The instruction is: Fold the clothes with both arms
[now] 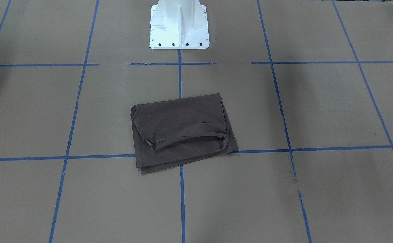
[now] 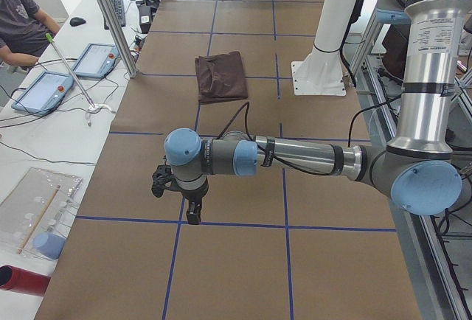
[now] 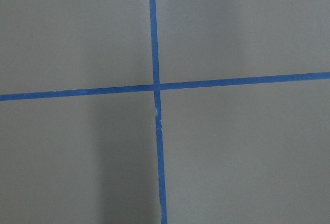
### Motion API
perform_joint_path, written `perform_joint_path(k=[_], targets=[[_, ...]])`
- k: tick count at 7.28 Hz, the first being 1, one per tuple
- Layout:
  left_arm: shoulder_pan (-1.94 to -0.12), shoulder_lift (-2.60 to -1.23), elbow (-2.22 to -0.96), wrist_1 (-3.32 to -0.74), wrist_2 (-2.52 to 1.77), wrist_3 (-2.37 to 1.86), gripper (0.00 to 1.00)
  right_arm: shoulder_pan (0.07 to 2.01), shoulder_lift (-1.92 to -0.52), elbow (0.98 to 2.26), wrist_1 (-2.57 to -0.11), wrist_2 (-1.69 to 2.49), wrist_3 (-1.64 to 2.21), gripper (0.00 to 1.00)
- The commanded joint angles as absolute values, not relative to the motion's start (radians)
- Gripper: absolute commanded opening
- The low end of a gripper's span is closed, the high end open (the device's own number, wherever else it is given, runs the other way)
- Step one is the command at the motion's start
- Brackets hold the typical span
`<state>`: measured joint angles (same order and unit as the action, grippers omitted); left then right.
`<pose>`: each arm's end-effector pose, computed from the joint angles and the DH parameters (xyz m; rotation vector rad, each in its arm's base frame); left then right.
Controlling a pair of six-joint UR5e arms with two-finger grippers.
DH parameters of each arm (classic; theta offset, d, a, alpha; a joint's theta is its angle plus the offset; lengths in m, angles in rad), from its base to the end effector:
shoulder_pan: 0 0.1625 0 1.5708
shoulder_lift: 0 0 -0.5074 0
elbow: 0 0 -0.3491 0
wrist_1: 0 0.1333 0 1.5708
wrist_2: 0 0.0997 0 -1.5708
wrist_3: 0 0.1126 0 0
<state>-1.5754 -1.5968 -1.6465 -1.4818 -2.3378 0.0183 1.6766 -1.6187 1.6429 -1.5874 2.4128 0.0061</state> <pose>-0.0573 -0.4610 0.7141 0.0209 0.7668 0.0179 0.0939 -0.4174 0.7351 0.0491 -0.8410 0.1020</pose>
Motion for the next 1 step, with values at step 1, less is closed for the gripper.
perform_joint_path(k=[1], targets=[[-1.575, -1.597, -1.647, -1.482, -2.338, 0.018, 1.00, 1.677, -1.621, 1.641, -1.586, 2.414, 0.006, 1.00]])
